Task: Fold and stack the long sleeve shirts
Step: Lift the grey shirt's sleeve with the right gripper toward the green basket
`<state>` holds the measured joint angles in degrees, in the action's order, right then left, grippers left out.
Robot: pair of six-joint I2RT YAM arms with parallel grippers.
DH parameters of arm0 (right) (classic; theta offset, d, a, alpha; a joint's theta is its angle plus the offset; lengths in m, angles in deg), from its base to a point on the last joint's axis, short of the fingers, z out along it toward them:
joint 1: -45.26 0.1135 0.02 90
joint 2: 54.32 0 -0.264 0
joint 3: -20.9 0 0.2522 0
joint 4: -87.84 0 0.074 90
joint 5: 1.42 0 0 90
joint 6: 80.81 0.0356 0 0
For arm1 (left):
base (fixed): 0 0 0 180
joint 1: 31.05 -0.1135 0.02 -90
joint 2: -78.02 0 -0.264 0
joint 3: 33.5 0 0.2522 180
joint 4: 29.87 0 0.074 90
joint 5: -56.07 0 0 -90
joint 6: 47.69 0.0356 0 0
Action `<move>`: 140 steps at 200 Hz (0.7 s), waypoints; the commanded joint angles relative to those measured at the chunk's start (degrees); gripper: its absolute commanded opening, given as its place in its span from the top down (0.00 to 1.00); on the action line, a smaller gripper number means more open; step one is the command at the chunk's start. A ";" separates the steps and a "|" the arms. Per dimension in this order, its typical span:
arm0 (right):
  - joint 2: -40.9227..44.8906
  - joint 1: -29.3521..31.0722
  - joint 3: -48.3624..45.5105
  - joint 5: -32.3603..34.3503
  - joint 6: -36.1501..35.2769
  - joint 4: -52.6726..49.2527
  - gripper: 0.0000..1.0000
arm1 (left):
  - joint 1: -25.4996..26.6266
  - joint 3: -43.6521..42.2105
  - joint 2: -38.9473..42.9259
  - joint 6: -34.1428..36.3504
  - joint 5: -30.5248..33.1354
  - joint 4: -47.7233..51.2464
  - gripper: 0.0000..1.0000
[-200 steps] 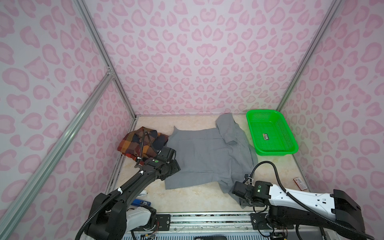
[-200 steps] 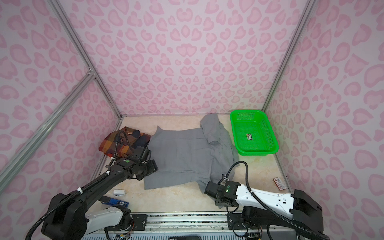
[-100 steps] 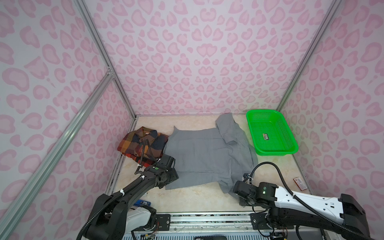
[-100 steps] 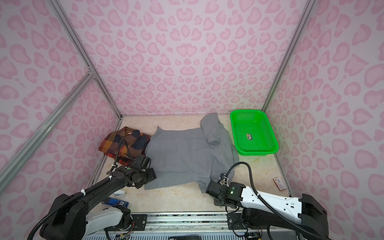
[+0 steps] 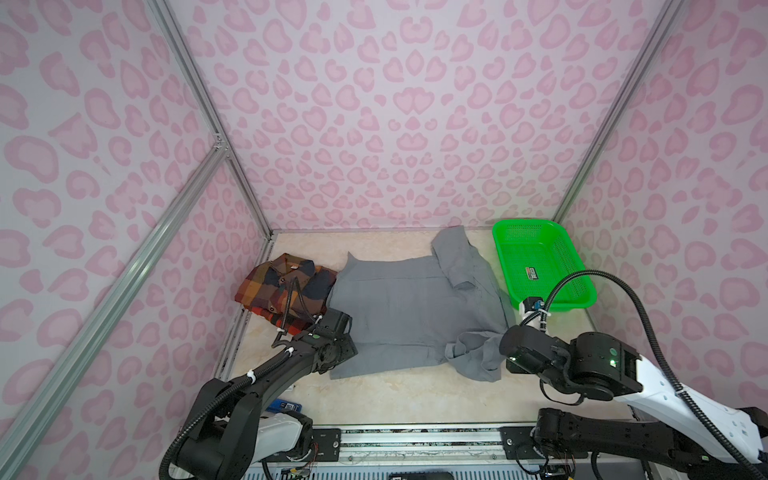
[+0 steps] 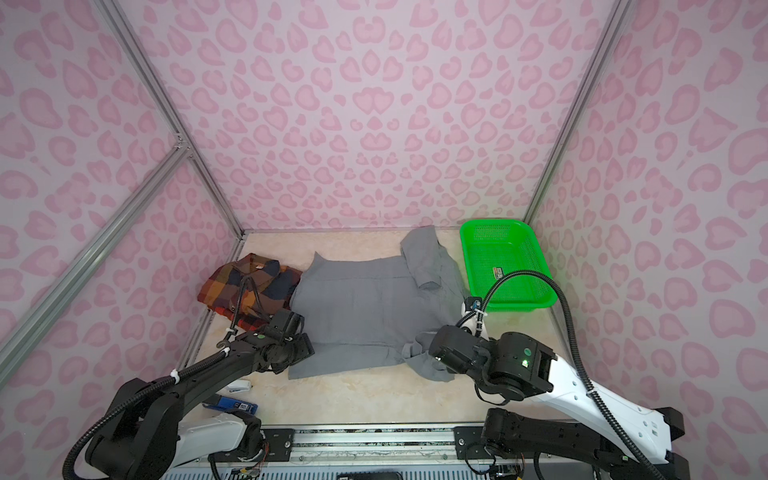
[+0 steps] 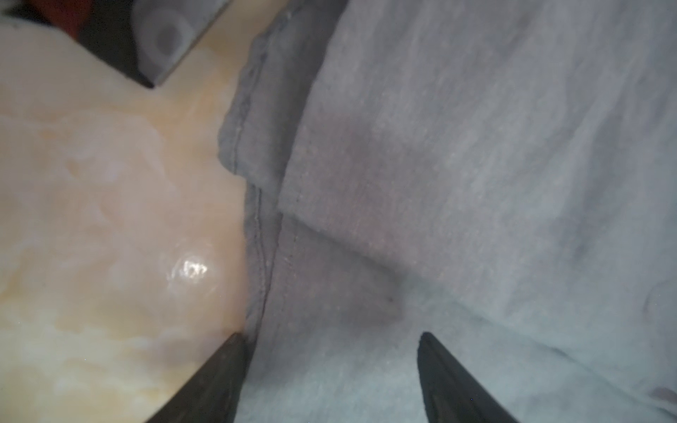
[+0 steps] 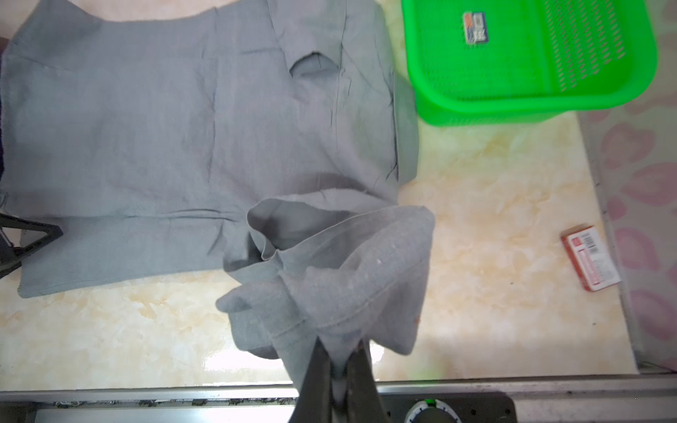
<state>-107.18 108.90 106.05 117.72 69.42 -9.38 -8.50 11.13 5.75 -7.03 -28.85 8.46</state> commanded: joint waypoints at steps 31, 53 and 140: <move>0.39 -2.43 12.78 7.70 -8.12 -9.07 1.00 | -0.04 -1.10 0.70 0.05 -1.82 2.47 0.24; 0.73 -2.69 14.14 5.75 -11.14 -6.12 1.00 | -0.05 -1.43 2.84 -0.65 -2.30 4.68 0.24; 2.00 -2.72 27.79 7.05 -21.98 0.03 1.00 | -0.05 -2.93 8.46 -3.04 -1.59 9.45 0.22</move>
<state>-104.47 106.12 133.50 124.56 52.02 -12.03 -8.52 9.36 14.10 -9.09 -30.48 16.64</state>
